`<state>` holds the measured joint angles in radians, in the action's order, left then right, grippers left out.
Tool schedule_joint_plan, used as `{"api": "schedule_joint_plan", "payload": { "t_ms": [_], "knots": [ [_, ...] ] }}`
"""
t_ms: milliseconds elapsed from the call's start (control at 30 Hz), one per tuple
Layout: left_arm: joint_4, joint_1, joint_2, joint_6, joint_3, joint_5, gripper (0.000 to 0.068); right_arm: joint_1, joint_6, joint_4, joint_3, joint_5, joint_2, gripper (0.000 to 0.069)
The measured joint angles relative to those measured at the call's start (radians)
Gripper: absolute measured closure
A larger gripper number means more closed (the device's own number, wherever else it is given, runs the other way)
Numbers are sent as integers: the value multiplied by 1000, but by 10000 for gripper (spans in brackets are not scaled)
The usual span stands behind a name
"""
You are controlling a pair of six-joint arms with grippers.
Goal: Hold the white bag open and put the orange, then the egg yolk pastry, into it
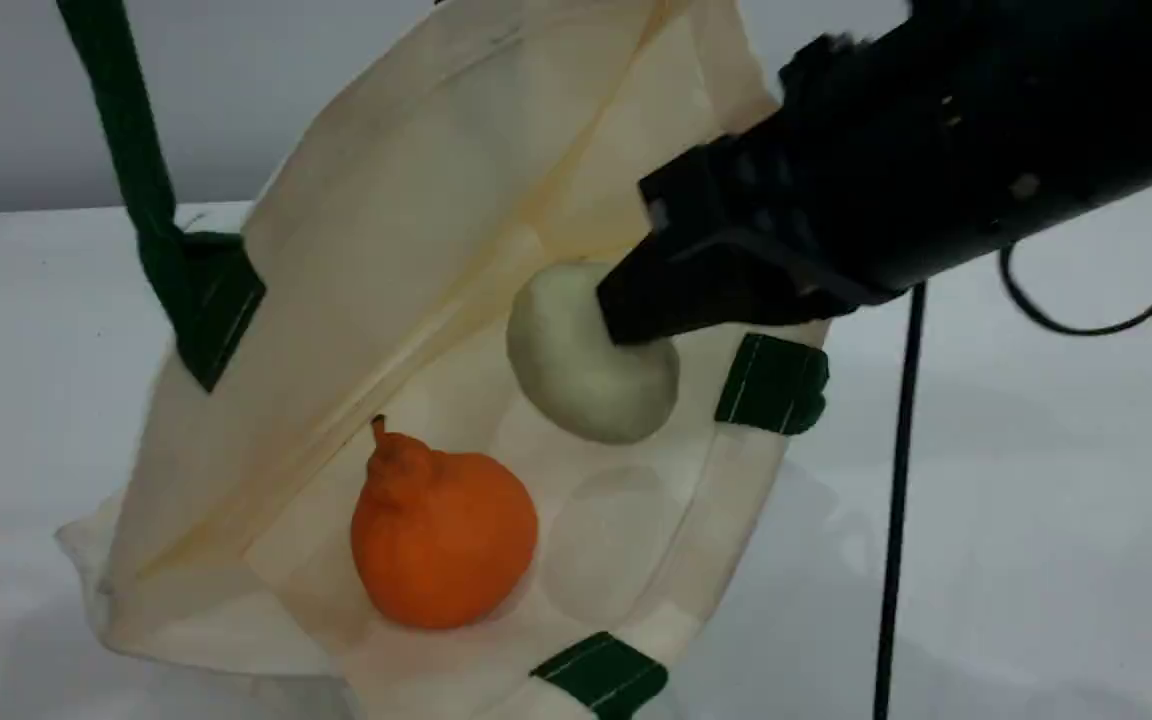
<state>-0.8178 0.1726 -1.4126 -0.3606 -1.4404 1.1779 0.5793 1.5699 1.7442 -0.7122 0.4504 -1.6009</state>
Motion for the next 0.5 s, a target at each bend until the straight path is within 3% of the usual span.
{"api": "schedule_joint_plan", "payload": {
  "t_ms": [500],
  "knots": [
    [7, 0, 0, 2, 0, 0, 611, 20, 0, 2, -208, 10, -266, 678]
  ]
}}
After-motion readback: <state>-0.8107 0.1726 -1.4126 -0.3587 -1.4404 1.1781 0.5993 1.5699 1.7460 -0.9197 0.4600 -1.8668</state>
